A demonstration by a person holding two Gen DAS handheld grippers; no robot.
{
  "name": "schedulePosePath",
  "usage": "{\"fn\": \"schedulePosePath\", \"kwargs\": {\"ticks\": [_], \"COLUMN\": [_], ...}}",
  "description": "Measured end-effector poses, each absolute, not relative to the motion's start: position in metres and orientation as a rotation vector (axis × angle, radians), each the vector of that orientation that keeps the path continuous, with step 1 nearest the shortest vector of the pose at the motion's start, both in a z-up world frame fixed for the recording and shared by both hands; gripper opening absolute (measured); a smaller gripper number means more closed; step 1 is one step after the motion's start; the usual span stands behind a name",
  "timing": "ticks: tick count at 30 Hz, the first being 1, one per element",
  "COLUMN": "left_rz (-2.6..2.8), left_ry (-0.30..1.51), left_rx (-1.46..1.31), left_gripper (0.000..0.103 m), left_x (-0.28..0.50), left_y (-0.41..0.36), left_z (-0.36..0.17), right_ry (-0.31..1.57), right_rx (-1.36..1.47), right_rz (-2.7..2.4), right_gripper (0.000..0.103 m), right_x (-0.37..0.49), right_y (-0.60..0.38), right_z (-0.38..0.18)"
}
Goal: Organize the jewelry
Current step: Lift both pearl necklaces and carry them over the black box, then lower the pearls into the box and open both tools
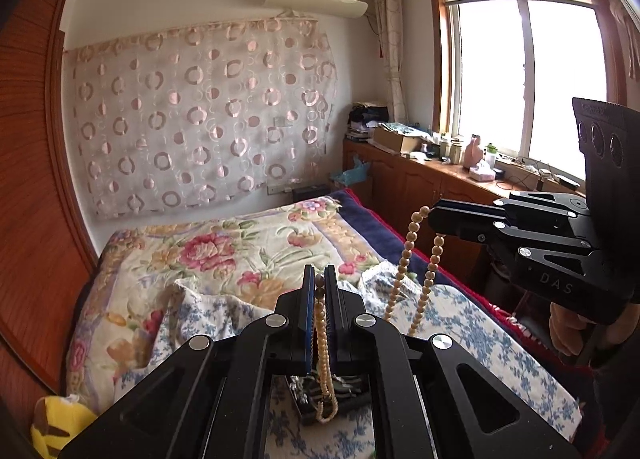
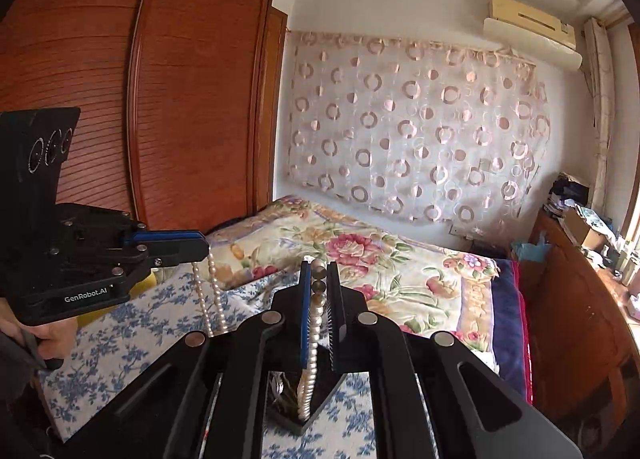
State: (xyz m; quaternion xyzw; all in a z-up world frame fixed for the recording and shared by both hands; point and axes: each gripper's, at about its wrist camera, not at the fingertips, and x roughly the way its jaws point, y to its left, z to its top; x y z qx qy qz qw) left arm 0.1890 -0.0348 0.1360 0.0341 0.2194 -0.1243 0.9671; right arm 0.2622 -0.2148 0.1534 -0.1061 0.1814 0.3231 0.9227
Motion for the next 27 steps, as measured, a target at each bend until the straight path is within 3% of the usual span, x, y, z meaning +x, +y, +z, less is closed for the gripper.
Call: {"fn": "schedulePosePath", "kwargs": {"ticks": [18,27], "left_rz": [-0.233,-0.238], "left_ry": [0.53,0.568], "left_rx": [0.059,0.059], "left_gripper": [0.004,0.004], "left_x": [0.262,0.272], "left_y": [-0.035,-0.037], "left_z": [0.101,0.085], "right_ry": [0.561,0.595], "right_rx": [-0.259,-0.256], "right_rz": [0.692,0.7], "right_gripper": [0.009,0.01], "right_x": [0.308,0.31], "right_y": [-0.191,-0.187], "right_z": [0.064,0.048]}}
